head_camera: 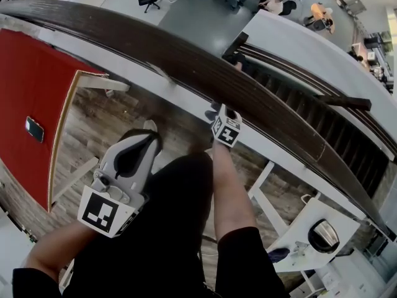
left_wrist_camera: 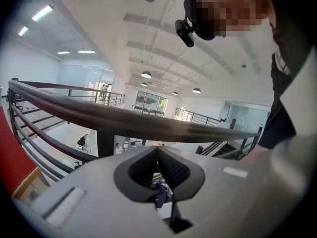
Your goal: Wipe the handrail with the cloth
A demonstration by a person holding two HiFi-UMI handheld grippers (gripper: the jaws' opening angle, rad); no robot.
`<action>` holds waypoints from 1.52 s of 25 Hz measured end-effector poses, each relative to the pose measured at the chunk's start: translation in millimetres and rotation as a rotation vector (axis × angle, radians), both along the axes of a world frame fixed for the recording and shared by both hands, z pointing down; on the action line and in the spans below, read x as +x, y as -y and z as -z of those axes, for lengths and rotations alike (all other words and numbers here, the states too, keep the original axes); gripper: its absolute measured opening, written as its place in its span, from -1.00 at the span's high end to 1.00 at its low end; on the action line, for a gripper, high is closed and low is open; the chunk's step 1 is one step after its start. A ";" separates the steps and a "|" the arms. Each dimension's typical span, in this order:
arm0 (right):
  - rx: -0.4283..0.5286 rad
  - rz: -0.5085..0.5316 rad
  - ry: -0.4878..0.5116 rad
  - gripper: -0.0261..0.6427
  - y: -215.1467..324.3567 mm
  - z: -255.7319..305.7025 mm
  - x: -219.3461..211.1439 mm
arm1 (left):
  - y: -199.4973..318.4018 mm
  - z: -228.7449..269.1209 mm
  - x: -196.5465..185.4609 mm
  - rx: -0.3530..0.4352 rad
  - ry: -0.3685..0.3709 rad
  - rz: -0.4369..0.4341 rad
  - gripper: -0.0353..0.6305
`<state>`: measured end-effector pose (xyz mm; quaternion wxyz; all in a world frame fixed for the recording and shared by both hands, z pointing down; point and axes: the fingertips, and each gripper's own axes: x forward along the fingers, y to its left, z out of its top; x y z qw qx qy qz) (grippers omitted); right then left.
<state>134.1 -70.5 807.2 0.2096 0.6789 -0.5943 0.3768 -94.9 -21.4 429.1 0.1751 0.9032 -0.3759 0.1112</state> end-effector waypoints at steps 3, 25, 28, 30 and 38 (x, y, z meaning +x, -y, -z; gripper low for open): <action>-0.004 -0.004 0.008 0.72 -1.7 -0.3 5.9 | -2.2 2.9 4.3 0.006 0.000 0.002 0.90; -0.027 0.064 0.020 0.72 -22.3 -1.2 45.7 | -36.4 10.3 52.8 -0.019 0.009 0.058 0.90; -0.027 0.065 0.017 0.72 -27.9 -0.6 54.7 | -40.8 10.4 60.9 -0.013 0.007 0.056 0.90; -0.032 0.073 0.002 0.72 -31.2 1.1 59.6 | -42.8 9.6 63.7 -0.018 0.010 0.058 0.90; -0.044 0.074 0.000 0.72 -43.2 -2.2 79.2 | -47.3 12.9 79.0 -0.011 -0.008 0.065 0.90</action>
